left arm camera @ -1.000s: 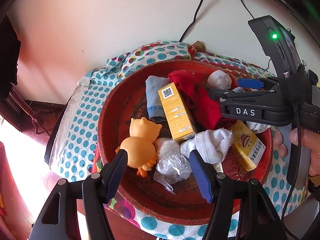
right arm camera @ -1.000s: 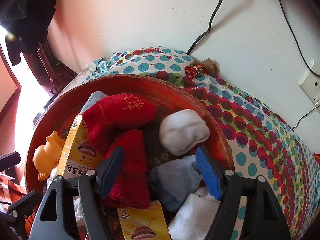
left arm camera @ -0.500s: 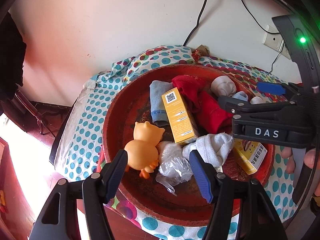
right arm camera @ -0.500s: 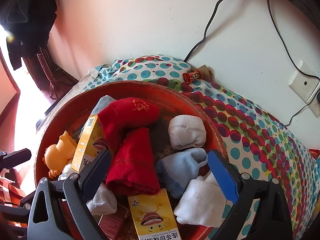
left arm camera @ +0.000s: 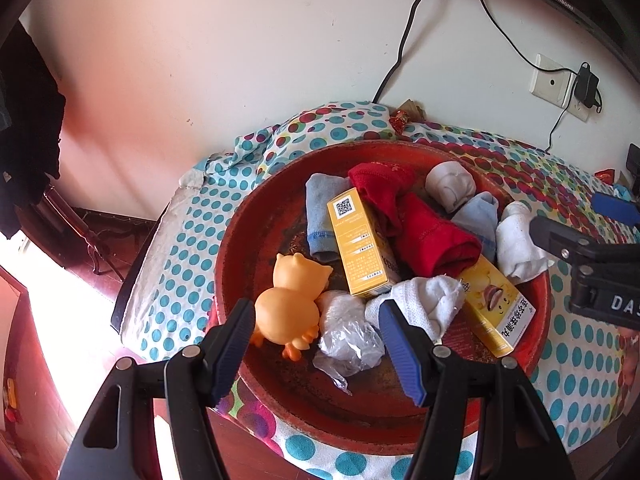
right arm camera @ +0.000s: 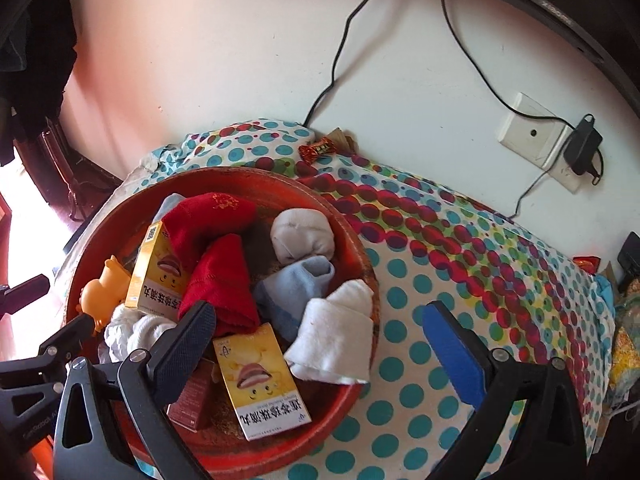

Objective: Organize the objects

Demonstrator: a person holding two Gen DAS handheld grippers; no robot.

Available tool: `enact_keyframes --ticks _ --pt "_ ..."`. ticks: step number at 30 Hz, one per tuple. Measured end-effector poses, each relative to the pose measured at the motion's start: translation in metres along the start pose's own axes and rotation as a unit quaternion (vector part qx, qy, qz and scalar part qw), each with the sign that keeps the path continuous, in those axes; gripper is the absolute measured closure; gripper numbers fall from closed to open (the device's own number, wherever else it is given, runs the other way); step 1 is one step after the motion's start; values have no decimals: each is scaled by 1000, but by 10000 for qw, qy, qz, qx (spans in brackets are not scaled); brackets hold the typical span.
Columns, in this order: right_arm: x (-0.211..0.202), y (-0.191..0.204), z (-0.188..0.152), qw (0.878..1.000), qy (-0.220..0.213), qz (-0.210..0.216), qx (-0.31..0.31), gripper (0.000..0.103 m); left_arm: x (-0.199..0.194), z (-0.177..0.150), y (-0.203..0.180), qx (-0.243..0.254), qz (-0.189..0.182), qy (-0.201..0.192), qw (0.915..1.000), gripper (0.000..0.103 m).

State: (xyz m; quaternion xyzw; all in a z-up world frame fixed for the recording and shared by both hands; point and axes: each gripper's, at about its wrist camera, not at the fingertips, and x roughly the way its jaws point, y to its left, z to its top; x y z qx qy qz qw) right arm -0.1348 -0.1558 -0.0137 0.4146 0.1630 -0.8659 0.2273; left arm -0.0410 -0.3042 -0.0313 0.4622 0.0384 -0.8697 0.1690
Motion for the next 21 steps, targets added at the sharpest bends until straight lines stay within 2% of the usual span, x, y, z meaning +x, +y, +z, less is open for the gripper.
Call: enact_keyframes --ticks 7,11,14,17,21 --pt "-21 -15 -27 9989 297 -261 251 0 0 -2 -7 -39 158 34 9999 37" --pt "-31 -11 -48 9987 425 -68 264 0 -3 -3 -12 13 252 -29 9997 37" --pt "-32 -4 -61 9982 555 -41 237 0 -5 -3 -12 -63 122 -20 9999 37" --pt "-32 6 -68 9978 639 84 163 0 -4 -3 -10 -207 -50 45 9998 37" --pt "-31 20 -71 9978 649 152 62 0 -1 -4 -7 -245 32 93 9997 37"
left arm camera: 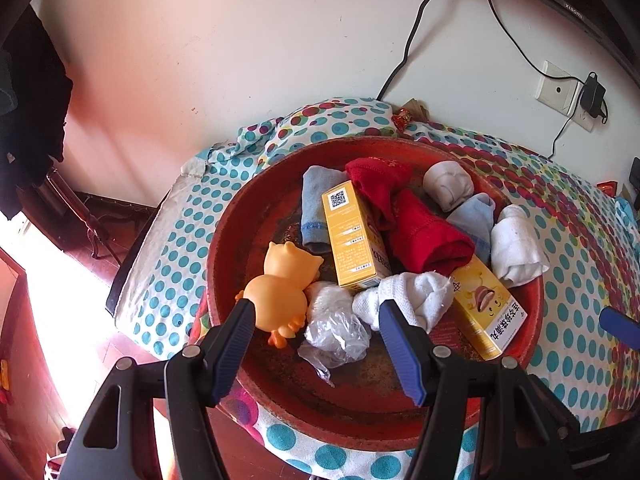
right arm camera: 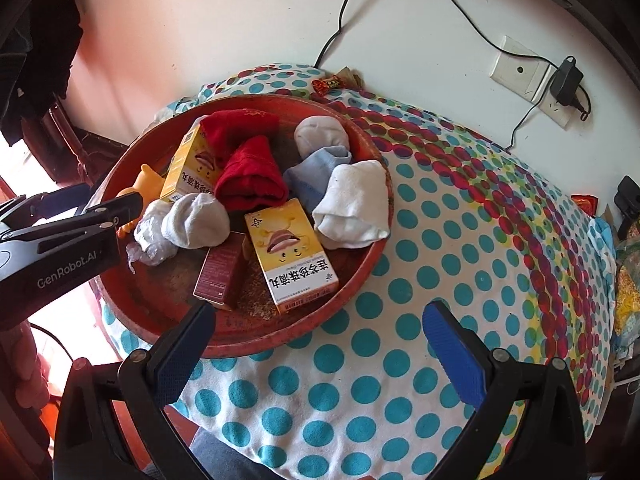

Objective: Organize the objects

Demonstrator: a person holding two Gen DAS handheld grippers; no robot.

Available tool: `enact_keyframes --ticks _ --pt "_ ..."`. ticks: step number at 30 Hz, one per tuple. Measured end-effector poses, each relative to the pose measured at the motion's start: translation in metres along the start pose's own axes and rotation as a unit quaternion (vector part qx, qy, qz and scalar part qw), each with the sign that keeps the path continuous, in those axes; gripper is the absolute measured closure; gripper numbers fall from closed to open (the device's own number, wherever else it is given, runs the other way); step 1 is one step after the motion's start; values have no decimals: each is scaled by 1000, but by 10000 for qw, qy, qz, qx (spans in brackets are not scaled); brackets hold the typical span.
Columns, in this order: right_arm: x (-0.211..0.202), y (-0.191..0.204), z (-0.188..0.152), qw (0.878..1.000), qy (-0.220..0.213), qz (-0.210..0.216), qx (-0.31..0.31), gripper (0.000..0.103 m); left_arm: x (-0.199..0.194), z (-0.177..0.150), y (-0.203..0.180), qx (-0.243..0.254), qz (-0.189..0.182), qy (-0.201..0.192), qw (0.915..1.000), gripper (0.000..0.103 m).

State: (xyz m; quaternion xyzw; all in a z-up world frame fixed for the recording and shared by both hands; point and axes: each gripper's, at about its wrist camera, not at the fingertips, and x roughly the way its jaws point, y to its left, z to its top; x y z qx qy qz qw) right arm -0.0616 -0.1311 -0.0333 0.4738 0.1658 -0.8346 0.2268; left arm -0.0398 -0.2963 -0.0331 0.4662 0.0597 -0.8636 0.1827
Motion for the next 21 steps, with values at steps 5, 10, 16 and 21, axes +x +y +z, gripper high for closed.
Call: enact_keyframes --ticks 5,10,16,21 --pt "2 10 4 9999 -36 -4 102 0 1 0 1 9 10 4 10000 37" --pt "8 21 6 10000 56 -6 32 0 3 -1 0 7 -2 24 10000 37" --pt "14 27 2 9998 146 118 -41 0 5 -2 2 -85 -205 44 9997 37" --pt "14 26 1 9999 127 99 -30 0 0 -2 -4 58 -164 -21 9998 37"
